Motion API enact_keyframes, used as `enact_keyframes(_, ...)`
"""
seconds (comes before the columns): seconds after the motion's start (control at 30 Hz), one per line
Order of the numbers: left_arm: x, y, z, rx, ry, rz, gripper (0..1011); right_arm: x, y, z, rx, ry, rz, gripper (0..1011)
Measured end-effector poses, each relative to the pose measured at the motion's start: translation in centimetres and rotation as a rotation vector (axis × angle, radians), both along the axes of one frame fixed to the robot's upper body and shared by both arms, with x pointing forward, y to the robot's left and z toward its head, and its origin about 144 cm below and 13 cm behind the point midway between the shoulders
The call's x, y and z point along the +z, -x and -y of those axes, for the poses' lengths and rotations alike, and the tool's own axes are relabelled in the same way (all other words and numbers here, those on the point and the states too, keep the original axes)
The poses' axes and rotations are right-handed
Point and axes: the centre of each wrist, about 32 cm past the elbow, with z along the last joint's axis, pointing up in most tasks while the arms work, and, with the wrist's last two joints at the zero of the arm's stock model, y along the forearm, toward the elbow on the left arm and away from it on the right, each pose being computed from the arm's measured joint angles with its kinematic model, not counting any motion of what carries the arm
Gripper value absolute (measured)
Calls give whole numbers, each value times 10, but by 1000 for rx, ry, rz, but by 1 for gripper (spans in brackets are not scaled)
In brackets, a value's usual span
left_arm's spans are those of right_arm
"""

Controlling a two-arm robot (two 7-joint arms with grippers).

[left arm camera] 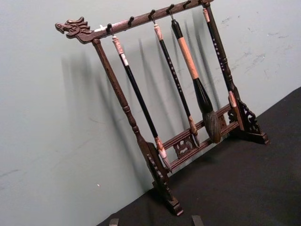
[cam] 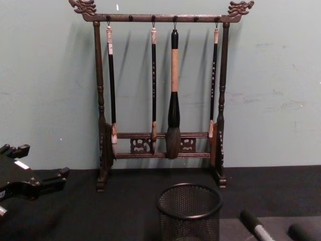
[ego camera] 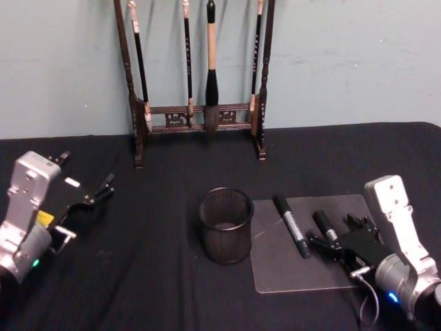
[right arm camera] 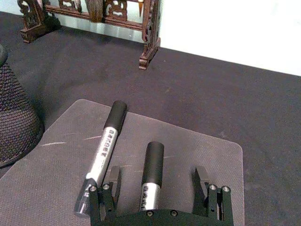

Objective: Pick up the water-based marker from the table and place it into the pen holder.

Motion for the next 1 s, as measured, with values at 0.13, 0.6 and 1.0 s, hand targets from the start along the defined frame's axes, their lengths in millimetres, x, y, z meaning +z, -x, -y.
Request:
enact_keyframes(0.13,0,0,0,0,0,0,1001,0,-1,0,-1,0,-2,1002)
enact_keyframes(0.6,0,0,0,0,0,0,1001,-1,-1,0,1,-3,-4,1002)
enact_keyframes(1.0,0,0,0,0,0,0,1001,-1,-1,0,1,-2,-4,1002)
